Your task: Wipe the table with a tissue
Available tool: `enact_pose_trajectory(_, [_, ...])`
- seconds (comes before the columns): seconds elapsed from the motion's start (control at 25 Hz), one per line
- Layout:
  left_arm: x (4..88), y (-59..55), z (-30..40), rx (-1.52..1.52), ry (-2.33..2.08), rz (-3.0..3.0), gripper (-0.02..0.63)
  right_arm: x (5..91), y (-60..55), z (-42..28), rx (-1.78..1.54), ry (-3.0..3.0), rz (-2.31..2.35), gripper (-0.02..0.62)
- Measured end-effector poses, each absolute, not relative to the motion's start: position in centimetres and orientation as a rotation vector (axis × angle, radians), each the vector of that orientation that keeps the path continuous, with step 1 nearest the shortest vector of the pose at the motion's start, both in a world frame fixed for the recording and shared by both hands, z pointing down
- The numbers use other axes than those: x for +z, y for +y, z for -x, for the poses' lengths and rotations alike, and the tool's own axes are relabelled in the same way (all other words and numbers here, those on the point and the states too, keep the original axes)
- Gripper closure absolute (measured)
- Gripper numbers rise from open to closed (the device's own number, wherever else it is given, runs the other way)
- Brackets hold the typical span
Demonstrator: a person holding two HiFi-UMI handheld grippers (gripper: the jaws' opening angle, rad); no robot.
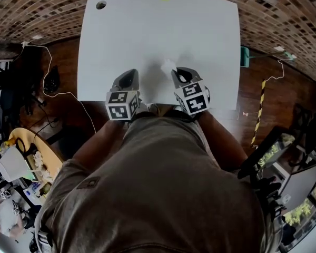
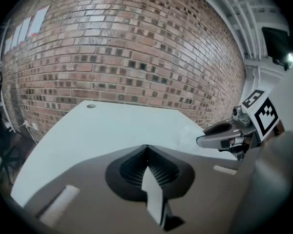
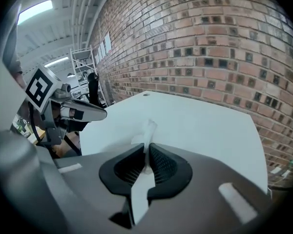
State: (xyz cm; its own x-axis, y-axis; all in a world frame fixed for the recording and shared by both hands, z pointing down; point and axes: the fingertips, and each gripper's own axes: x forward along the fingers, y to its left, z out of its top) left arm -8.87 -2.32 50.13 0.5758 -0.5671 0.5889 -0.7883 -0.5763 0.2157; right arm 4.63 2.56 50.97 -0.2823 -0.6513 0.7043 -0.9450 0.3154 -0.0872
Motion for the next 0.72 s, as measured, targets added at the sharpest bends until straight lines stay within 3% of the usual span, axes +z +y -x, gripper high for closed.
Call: enact_pose_trajectory(0.72, [48.2,7.2,2.6,0.607,-1.155,-2.335,0.604,46.1,10.9,-9.5,0.646,-2.192,-1.425,0.557])
